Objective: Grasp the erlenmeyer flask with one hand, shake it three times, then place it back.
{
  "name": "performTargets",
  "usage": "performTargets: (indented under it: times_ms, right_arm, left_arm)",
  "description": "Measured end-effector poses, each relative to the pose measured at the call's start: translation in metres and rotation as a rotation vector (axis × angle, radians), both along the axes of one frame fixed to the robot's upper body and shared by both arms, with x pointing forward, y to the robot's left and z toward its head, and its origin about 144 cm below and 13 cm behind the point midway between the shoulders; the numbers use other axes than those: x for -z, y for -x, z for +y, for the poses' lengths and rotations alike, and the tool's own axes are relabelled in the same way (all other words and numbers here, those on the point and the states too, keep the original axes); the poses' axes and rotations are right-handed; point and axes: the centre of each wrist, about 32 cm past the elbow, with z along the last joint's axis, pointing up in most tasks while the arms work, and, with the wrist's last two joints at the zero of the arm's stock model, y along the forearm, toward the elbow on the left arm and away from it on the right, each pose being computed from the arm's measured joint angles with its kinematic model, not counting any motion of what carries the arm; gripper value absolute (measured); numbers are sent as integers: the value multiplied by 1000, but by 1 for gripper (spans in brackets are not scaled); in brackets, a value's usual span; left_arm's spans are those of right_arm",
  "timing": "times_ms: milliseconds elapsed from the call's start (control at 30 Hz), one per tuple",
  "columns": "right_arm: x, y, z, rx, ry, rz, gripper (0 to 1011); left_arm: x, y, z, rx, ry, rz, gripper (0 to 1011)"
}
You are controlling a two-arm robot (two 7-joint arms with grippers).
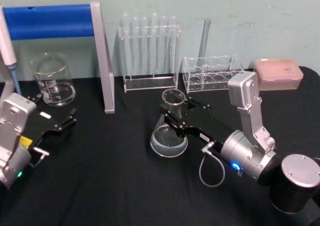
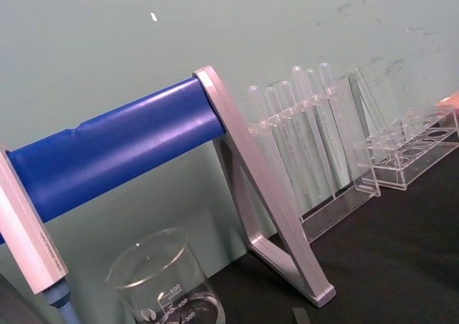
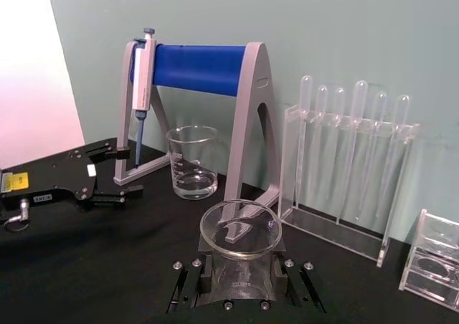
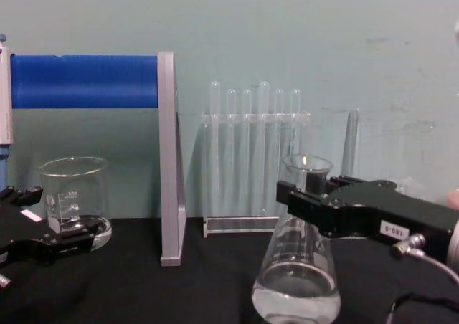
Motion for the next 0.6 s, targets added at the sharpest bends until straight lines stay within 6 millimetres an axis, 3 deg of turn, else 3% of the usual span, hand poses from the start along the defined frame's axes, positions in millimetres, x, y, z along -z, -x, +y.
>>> performTargets:
  times_ms: [600]
  right_arm:
    - [17, 1, 1, -18, 18, 14, 453]
  left_arm:
    - [0, 0, 0, 0, 0, 0, 1001]
